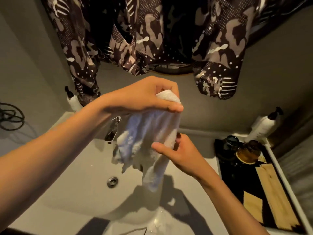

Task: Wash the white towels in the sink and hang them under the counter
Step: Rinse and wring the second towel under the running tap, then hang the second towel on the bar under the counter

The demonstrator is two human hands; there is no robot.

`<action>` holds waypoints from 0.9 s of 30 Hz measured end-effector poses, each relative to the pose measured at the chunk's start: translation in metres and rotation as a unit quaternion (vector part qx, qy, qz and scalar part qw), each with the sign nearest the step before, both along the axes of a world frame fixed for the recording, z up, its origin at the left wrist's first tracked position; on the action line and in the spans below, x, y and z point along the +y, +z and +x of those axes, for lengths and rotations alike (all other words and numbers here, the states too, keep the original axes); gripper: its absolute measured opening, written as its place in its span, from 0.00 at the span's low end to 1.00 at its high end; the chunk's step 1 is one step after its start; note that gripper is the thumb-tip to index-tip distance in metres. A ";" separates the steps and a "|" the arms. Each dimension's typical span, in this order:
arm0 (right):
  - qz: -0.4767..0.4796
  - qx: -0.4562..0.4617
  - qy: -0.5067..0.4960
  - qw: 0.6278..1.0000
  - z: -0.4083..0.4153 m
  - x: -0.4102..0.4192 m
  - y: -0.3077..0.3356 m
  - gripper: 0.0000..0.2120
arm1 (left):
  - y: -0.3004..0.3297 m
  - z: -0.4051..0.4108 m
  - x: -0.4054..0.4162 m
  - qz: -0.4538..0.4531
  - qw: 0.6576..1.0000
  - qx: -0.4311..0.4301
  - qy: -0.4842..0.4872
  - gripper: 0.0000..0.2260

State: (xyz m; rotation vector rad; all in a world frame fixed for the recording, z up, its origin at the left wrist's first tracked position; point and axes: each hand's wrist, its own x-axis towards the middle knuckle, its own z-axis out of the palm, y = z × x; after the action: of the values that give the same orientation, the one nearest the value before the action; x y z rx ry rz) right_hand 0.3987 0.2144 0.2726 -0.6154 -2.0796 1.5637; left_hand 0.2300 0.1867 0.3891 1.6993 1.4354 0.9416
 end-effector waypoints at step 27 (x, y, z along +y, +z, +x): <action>-0.351 0.043 -0.394 0.849 0.390 -0.026 -0.091 0.28 | -0.257 0.394 -0.051 -0.347 0.609 -0.692 0.171 0.38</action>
State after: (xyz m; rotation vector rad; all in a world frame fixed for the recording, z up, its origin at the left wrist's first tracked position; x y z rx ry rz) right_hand 0.7883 0.1882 0.1811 -1.3951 -0.8817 1.7062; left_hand 0.6238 0.1355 0.1326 -0.1529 0.7200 1.1837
